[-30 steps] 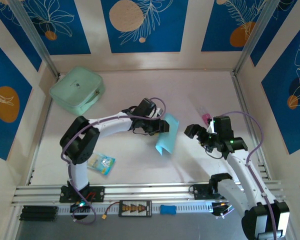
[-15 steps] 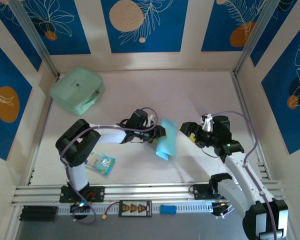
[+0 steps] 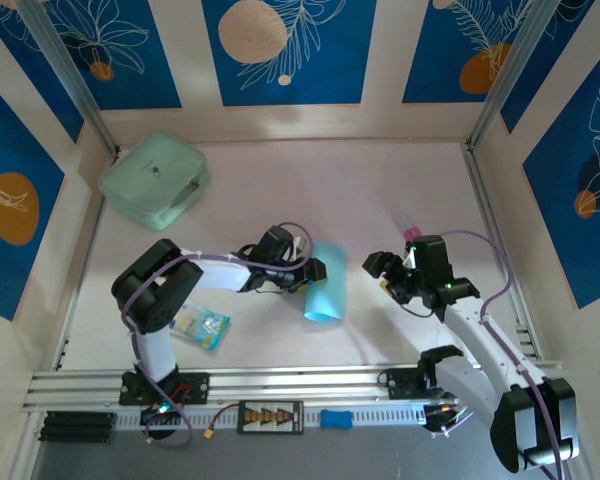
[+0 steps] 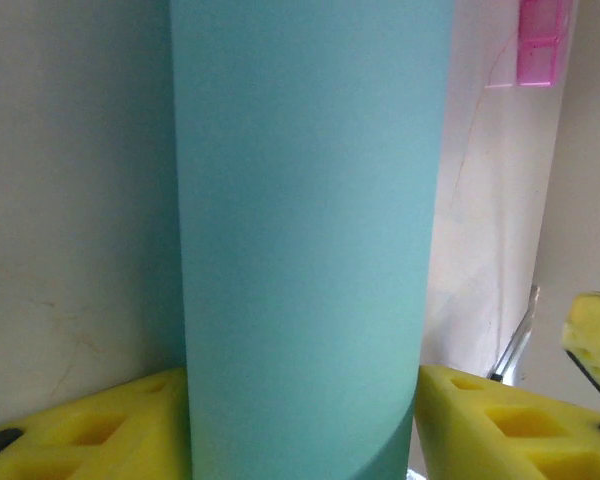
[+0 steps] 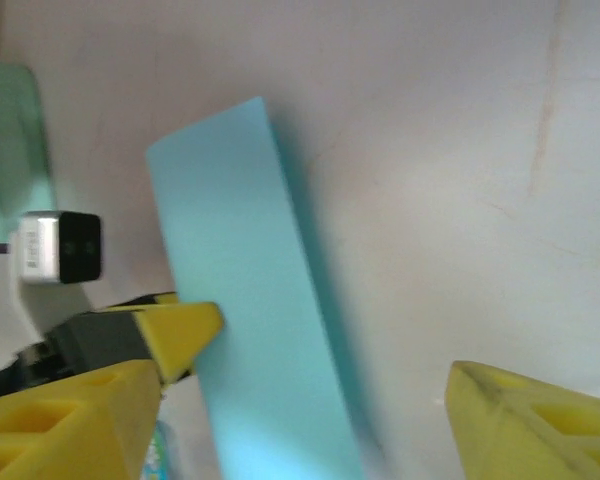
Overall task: Fold a paper plane with a square sheet of paper (pick it up from the middle)
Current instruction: First fold the square sheet of paper in half at the center of the table.
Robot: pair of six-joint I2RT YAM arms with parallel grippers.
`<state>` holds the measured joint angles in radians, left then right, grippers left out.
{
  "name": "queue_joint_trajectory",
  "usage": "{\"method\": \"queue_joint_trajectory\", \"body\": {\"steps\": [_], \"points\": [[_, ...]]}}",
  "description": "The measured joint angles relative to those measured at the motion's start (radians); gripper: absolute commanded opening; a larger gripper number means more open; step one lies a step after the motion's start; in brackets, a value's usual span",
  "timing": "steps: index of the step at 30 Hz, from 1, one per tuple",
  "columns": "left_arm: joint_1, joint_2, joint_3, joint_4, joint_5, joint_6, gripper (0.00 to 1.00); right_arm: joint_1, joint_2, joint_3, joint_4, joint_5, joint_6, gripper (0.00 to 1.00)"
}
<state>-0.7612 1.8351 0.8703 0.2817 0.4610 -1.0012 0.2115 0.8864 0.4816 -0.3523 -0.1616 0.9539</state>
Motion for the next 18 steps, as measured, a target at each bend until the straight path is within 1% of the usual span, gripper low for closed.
{"method": "queue_joint_trajectory", "body": {"steps": [2,5,9,12,18], "points": [[0.000,-0.011,0.009,-0.043,-0.014,0.041,0.62,0.016,-0.006,-0.009,0.035,-0.022,0.010,0.66],[0.002,-0.029,0.019,-0.116,-0.039,0.105,0.63,0.048,-0.002,-0.010,0.059,-0.037,0.013,0.64],[0.002,-0.032,0.043,-0.193,-0.055,0.173,0.59,0.090,0.030,-0.008,0.062,-0.045,0.013,0.63],[0.002,-0.032,0.049,-0.220,-0.063,0.200,0.57,0.117,0.054,-0.008,0.072,-0.045,0.017,0.62],[0.002,-0.032,0.052,-0.231,-0.074,0.206,0.55,0.148,0.067,-0.008,0.111,-0.045,0.026,0.61]]}}
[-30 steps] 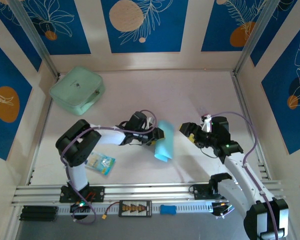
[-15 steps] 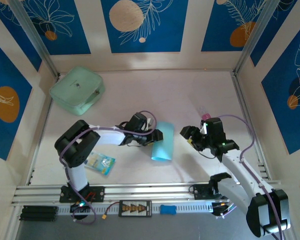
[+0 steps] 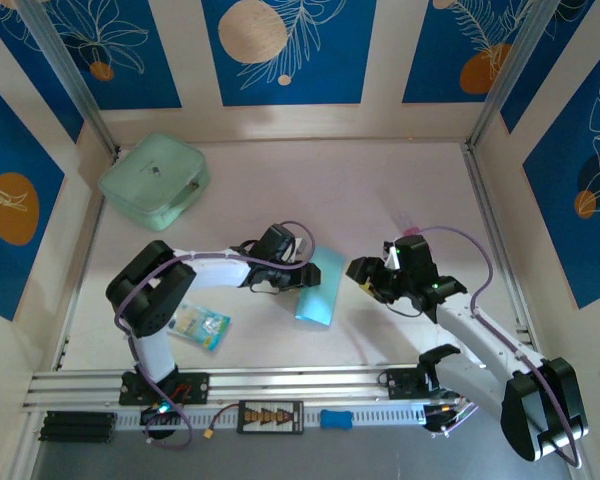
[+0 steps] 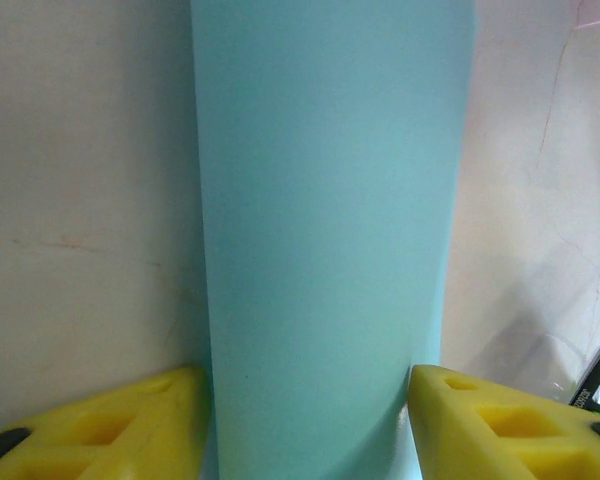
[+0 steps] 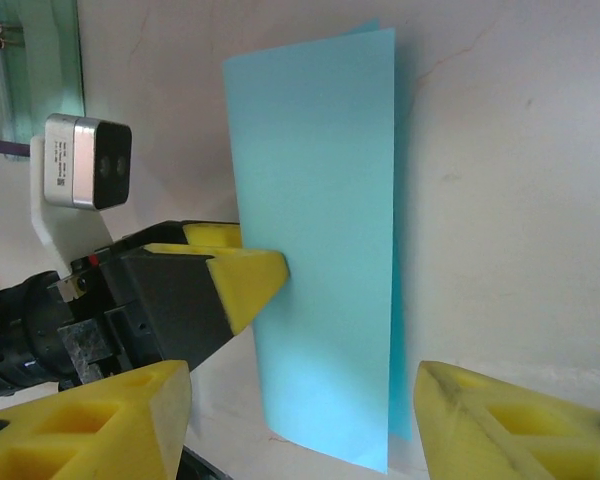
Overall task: Fold a paper plane with a square sheet of paper (pick it up from the middle)
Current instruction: First fold the square sheet of paper in half at the center of the table.
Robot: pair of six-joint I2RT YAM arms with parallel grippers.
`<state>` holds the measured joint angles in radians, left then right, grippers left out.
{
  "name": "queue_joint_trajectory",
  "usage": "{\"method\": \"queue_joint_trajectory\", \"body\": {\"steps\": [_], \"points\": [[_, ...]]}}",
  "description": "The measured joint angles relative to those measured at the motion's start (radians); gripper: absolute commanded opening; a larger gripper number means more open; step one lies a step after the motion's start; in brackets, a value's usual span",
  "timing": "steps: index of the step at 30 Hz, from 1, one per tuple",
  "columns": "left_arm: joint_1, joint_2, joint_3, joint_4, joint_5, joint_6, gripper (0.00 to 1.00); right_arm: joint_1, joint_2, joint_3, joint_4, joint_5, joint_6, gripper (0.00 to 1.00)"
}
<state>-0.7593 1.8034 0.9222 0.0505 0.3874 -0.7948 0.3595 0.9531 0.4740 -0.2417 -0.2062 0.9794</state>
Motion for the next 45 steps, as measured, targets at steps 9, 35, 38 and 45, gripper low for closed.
{"method": "queue_joint_trajectory", "body": {"steps": [9,35,38,45], "points": [[0.000,0.000,0.000,-0.006,-0.032,-0.052,0.49,0.009,0.000,-0.003,0.030,-0.005,0.003,0.61],[-0.027,-0.006,-0.009,0.005,-0.068,-0.233,0.45,0.012,0.017,-0.015,0.055,-0.038,-0.013,0.60],[-0.043,-0.014,-0.008,-0.021,-0.068,-0.245,0.45,0.012,0.016,-0.019,0.054,-0.038,-0.013,0.60],[-0.058,-0.046,0.004,-0.079,-0.086,-0.244,0.45,0.012,0.018,-0.031,0.056,-0.039,-0.013,0.60]]}}
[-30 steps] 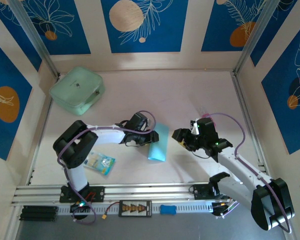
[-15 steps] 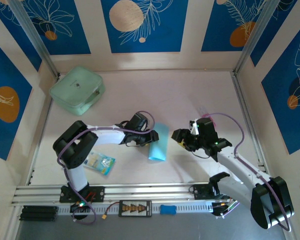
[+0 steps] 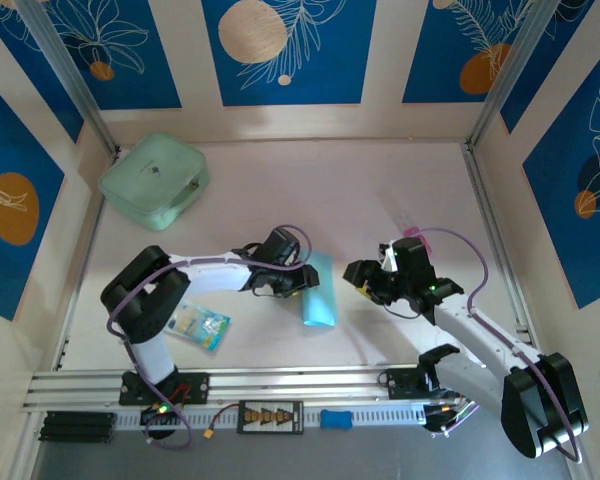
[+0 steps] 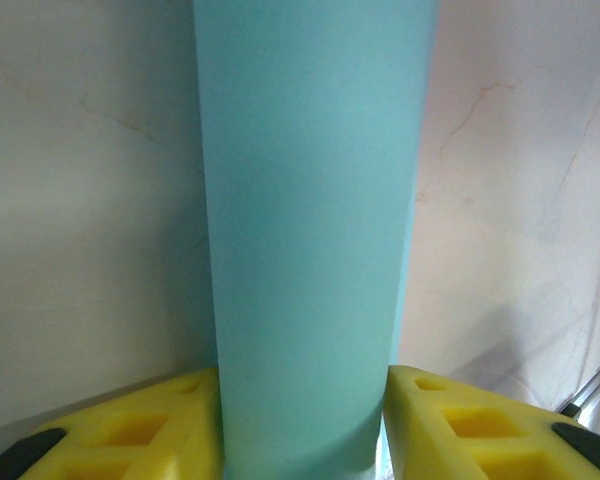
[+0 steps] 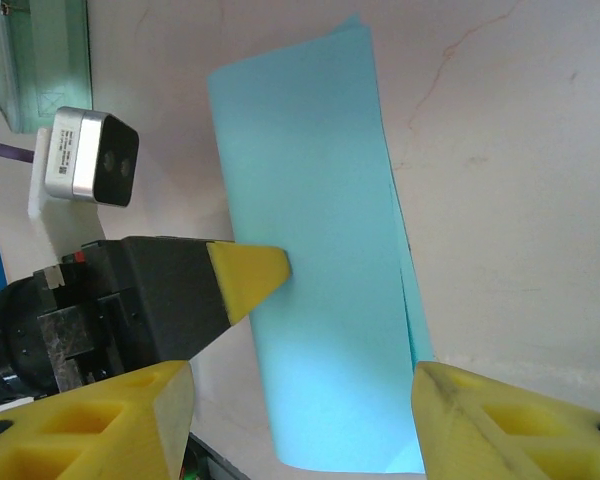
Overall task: Fold a paper plane with a square sheet of paper (pick it up from the middle)
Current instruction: First fold the square sheet of paper in half at the center of the table.
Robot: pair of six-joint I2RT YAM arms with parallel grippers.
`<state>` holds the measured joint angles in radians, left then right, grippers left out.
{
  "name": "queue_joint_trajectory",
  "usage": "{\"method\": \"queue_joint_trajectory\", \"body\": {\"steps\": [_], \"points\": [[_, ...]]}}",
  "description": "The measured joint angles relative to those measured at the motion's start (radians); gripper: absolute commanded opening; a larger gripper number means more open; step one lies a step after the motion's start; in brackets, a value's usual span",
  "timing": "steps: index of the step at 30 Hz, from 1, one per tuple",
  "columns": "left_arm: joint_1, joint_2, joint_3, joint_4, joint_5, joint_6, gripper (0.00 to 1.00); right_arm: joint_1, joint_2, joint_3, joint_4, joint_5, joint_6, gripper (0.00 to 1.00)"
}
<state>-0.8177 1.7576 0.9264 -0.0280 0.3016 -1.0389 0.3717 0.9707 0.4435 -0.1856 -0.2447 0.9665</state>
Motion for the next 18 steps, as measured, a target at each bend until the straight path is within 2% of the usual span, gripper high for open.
{"method": "queue_joint_trajectory", "body": {"steps": [12,18], "points": [[0.000,0.023,0.041,-0.067,-0.022,0.031,0.51,0.000,0.035,0.000,0.017,-0.016,0.000,0.60],[-0.002,0.035,0.056,-0.093,-0.046,0.069,0.57,0.000,0.066,0.000,0.027,-0.036,-0.018,0.49]]}}
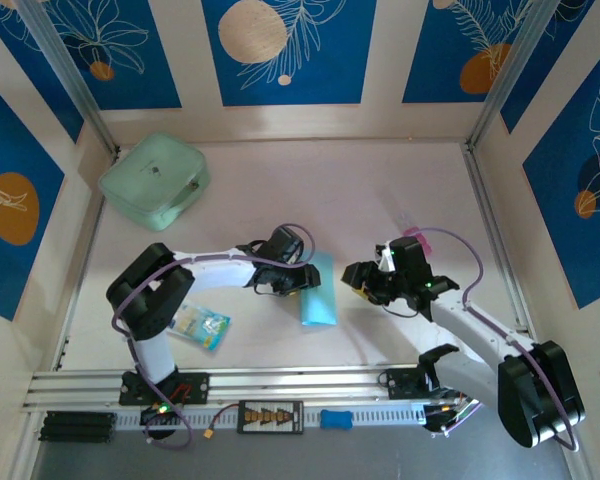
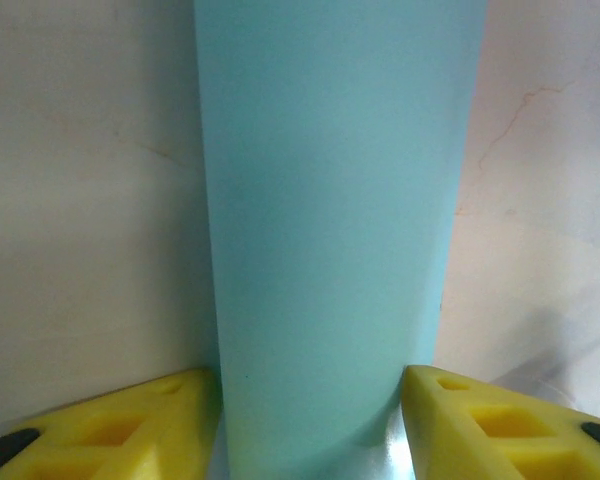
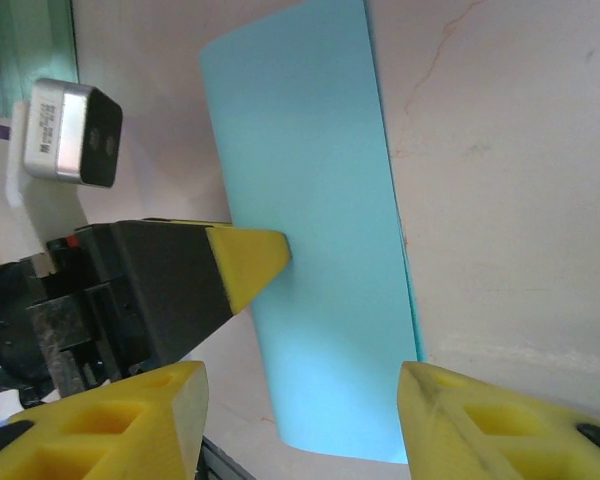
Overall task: Fold a paper plane with a square sheet of paper (pick it up from the middle)
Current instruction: First fold the square sheet of paper in half at the center of the table, then hold the square sheet of paper at the center of the table.
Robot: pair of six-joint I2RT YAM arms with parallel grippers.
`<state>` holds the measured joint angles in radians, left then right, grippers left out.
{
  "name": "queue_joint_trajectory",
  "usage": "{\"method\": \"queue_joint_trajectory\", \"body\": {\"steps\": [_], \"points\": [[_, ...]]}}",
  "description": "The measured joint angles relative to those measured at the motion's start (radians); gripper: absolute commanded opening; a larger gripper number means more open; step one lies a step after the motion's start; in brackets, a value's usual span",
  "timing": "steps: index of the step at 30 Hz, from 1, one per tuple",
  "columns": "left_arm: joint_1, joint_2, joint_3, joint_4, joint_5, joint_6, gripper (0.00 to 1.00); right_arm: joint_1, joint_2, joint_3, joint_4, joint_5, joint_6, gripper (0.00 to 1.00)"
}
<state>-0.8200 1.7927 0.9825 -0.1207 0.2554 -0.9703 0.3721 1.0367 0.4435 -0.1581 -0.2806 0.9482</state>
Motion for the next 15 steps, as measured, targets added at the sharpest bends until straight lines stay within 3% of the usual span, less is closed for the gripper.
{"method": "queue_joint_trajectory", "body": {"steps": [9,15], "points": [[-0.007,0.000,0.008,-0.017,-0.040,0.039,0.54,0.032,0.110,0.030,0.017,-0.044,-0.056,0.21],[-0.007,0.000,0.008,-0.021,-0.051,0.041,0.52,0.063,0.227,0.084,0.035,-0.050,-0.095,0.15]]}}
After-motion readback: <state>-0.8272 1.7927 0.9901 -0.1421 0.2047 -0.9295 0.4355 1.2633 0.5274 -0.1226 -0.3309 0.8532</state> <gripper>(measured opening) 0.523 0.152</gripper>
